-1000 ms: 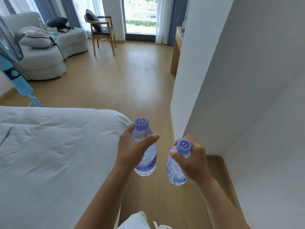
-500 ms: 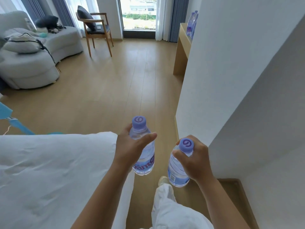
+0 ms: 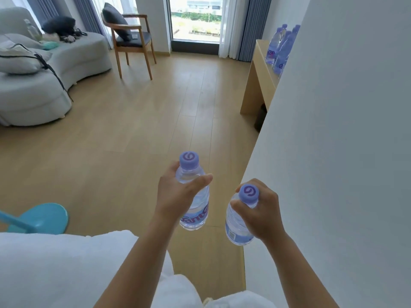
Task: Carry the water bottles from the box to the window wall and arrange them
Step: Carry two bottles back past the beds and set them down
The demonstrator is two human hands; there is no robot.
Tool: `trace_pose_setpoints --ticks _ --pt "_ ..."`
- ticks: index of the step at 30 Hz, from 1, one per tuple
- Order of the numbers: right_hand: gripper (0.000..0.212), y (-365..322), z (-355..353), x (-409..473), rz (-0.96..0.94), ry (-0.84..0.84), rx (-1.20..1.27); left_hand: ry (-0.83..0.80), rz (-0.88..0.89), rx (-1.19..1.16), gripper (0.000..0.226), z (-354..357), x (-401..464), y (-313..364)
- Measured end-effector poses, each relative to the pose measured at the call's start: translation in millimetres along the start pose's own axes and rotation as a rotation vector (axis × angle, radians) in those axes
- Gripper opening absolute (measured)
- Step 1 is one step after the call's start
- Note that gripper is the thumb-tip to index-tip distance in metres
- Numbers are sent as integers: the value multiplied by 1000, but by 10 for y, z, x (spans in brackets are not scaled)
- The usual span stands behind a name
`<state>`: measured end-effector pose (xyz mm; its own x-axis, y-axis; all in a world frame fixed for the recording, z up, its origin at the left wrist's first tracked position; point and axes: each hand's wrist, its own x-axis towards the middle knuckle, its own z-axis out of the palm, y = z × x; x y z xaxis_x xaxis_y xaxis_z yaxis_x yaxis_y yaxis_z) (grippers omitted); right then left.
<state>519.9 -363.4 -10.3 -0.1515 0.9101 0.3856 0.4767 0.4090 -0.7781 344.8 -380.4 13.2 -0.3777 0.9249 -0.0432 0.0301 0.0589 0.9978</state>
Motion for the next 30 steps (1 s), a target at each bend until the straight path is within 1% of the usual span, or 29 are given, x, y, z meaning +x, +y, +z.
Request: trace_pose_setpoints --ticks 2,6,11,15,19,22,24,27,30 --pt "21 144 68 299 15 6 21 -8 -21 -8 32 111 352 -12" --pt "22 435 240 938 49 16 17 -41 -42 2 27 318 1117 -40" --pt "25 776 553 1953 73 63 -18 -101 -35 -14 28 533 2286 9" --pt "19 997 853 2922 123 110 -53 -158 -2 15 33 636 3346 168" --pt "20 1159 1091 3809 162 183 -56 -222 31 32 38 723 4332 370" --pt "17 1291 1223 4329 179 226 -62 -229 42 15 41 824 4937 433" --pt "12 1397 1287 4615 189 232 -69 -213 42 -2 39 896 5274 429" --pt "11 1592 1364 5041 196 236 -76 -216 8 -48 29 1020 5758 397" --pt "16 1828 1449 5483 210 236 -64 -214 -13 -55 29 1183 6240 345"
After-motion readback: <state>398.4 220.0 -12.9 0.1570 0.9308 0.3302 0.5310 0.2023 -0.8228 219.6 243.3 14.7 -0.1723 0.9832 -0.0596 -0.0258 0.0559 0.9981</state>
